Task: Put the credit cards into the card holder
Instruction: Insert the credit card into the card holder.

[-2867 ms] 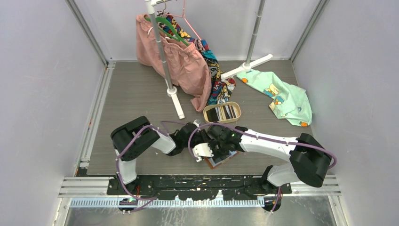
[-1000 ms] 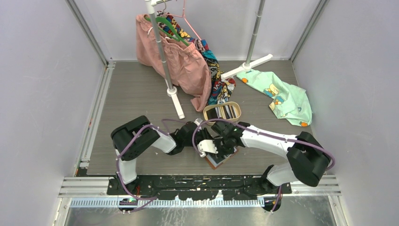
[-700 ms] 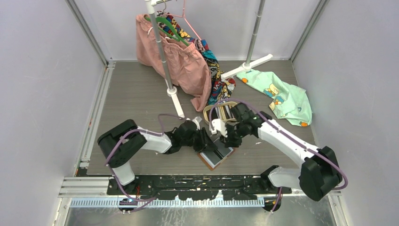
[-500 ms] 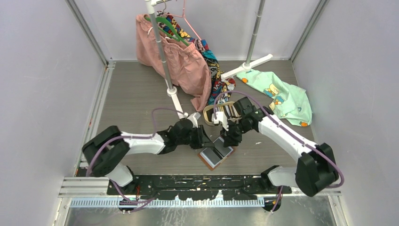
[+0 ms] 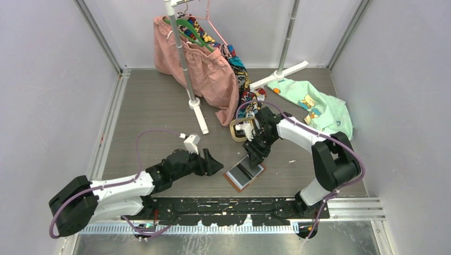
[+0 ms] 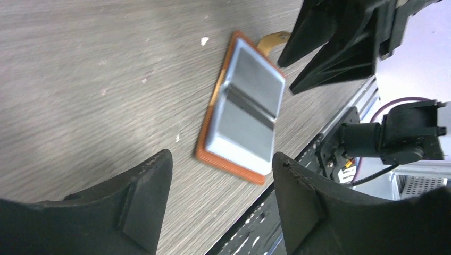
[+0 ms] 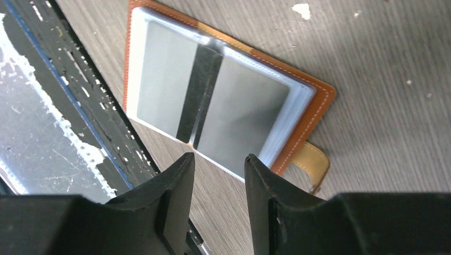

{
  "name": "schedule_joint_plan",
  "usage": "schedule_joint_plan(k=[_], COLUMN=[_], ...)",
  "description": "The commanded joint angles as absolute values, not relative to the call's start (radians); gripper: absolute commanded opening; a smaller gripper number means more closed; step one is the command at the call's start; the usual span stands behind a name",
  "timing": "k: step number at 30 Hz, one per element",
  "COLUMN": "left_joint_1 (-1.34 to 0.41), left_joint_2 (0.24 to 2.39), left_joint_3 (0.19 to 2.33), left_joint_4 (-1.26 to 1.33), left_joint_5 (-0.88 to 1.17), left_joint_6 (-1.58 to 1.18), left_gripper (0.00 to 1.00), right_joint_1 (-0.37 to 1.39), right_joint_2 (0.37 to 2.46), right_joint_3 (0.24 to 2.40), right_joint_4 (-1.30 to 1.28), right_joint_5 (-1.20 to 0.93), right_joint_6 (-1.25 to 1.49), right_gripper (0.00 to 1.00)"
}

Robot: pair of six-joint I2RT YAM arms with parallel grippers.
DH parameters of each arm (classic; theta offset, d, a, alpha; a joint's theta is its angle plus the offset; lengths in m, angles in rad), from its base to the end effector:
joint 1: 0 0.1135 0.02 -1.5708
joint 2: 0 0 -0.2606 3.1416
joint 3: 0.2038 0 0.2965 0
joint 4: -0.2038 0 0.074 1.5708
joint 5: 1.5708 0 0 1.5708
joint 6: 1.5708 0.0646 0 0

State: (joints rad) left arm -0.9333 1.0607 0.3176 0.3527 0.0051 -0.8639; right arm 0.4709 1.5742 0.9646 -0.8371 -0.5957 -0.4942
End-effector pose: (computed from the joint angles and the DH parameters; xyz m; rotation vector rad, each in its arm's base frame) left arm 0.1636 -0.2215 0.1359 0.0785 2.1560 -1.1342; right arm 0.2590 0.1725 0.1306 -1.3867 2.5287 0.8830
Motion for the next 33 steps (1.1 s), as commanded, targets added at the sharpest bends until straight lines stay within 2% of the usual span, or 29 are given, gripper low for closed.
schedule_joint_plan(k=[1, 5, 9, 17, 33], left_joint_1=[-0.925, -0.926, -0.954, -1.019, -1.059], left_joint_2=[0.966, 0.96, 1.024, 1.182, 1.372], left_joint_3=[0.253, 0.253, 0.252, 0.313, 0.444], left_joint_4=[0.407, 0.376, 0.416, 0.449, 0.326], left_joint_5=[-0.041, 0.05, 0.082, 0.063, 0.016], left_joint_6=[-0.871, -0.921, -0.973, -1.008, -1.02], left_gripper=[0.66, 0.57, 0.54, 0.52, 0.47], right_joint_1=[0.469, 0.468, 0.468, 0.468, 0.449], right_joint_2=[1.605, 1.64, 1.66, 1.709, 1.708], right_joint_3=[1.016, 1.03, 1.035, 1.049, 1.086], right_joint_4=[-0.811, -0.814, -0.818, -0.835, -0.909], right_joint_5=[-0.52, -0.511, -0.501, -0.491, -0.667], right_joint_6=[-0.422, -0.41, -0.406, -0.402, -0.43], right_gripper=[0.46, 0.46, 0.45, 0.45, 0.3])
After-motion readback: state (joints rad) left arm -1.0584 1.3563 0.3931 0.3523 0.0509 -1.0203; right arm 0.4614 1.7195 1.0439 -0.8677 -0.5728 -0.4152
